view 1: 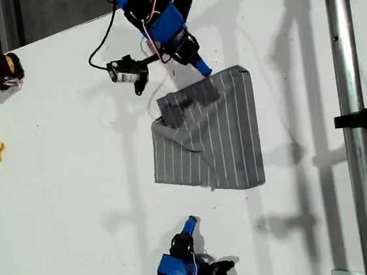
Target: Grasp corners of a towel and fold twice.
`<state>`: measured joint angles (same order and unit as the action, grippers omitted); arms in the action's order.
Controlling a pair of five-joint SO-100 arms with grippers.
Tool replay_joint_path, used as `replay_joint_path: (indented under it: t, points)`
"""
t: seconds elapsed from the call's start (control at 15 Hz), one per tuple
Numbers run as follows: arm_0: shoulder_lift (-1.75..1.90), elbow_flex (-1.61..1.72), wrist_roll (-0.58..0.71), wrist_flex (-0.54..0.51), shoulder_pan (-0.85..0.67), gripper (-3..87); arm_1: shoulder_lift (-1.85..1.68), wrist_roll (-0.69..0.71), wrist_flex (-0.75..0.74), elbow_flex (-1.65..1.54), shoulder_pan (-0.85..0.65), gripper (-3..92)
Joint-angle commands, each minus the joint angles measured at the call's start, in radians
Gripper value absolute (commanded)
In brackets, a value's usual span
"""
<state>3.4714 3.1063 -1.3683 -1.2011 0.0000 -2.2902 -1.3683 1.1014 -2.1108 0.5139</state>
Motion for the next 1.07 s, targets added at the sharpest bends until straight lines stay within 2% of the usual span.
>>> replay_joint_path:
  t: [0.0,0.13,0.33,0.53,0.73,1.0]
  points:
    - [0.005,-0.003,-0.002,-0.003,0.005,-1.6,0.172,0.032,0.118,0.230,0.040,-0.1]
    - [0.005,-0.003,-0.003,-0.012,0.011,-1.6,0.288,0.097,0.229,0.341,0.040,-0.1]
    - [0.005,-0.003,-0.006,-0.015,0.014,-1.6,0.290,0.169,0.235,0.316,0.000,1.5]
    - [0.005,0.000,-0.003,-0.015,0.020,-1.6,0.290,0.187,0.245,0.304,0.000,29.2]
    - [0.005,0.002,0.000,-0.014,0.021,-1.6,0.287,0.199,0.259,0.293,0.000,34.8]
    - [0.005,0.006,-0.015,-0.014,0.034,-1.6,0.491,0.196,0.293,0.316,0.015,35.0]
